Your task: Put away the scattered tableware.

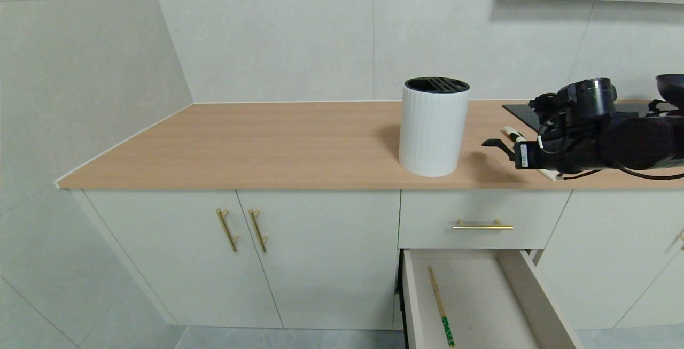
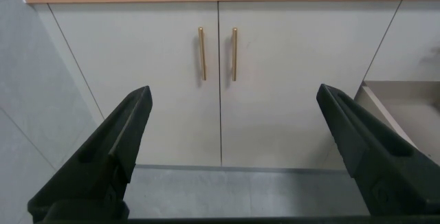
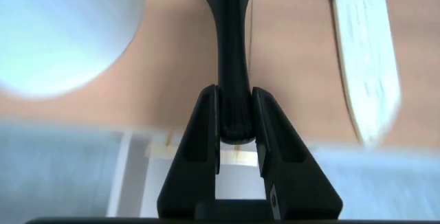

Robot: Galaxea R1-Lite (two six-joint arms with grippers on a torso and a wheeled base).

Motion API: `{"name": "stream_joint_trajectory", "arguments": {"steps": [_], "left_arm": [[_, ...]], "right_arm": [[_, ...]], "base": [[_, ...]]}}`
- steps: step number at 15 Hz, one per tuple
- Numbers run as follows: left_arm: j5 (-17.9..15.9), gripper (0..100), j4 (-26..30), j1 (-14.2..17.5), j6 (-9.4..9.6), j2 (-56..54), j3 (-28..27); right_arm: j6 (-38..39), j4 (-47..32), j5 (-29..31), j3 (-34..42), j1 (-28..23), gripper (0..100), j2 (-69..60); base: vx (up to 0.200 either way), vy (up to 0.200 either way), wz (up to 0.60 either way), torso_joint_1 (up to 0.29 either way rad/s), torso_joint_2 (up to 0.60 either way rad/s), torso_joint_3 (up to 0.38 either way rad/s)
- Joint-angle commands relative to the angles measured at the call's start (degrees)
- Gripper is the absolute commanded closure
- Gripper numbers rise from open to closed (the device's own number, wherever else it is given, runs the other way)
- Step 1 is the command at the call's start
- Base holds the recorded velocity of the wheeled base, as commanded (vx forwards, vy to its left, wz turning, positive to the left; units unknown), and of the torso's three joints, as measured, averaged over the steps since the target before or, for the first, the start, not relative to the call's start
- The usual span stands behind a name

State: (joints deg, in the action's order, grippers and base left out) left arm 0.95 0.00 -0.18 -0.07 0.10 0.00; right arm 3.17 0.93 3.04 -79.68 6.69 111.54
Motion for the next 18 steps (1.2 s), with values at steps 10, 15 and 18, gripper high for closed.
{"name": "stream_joint_trajectory", "arguments": {"steps": [10,15,18], "left_arm": [[0.02,0,0.0,0.01,-0.01,0.08,0.0],[0.02,0,0.0,0.01,-0.01,0.08,0.0],[0.02,0,0.0,0.01,-0.01,0.08,0.0]], "right_arm": [[-1.68,2.24,0.13,22.99,5.79,100,-15.48],[-4.75,6.37,0.13,27.56,5.7,100,-16.27],[-5.02,7.77,0.13,28.53,5.79,100,-16.01]], "base": [[0.0,0.0,0.0,0.0,0.0,0.0],[0.0,0.0,0.0,0.0,0.0,0.0],[0.0,0.0,0.0,0.0,0.0,0.0]]}}
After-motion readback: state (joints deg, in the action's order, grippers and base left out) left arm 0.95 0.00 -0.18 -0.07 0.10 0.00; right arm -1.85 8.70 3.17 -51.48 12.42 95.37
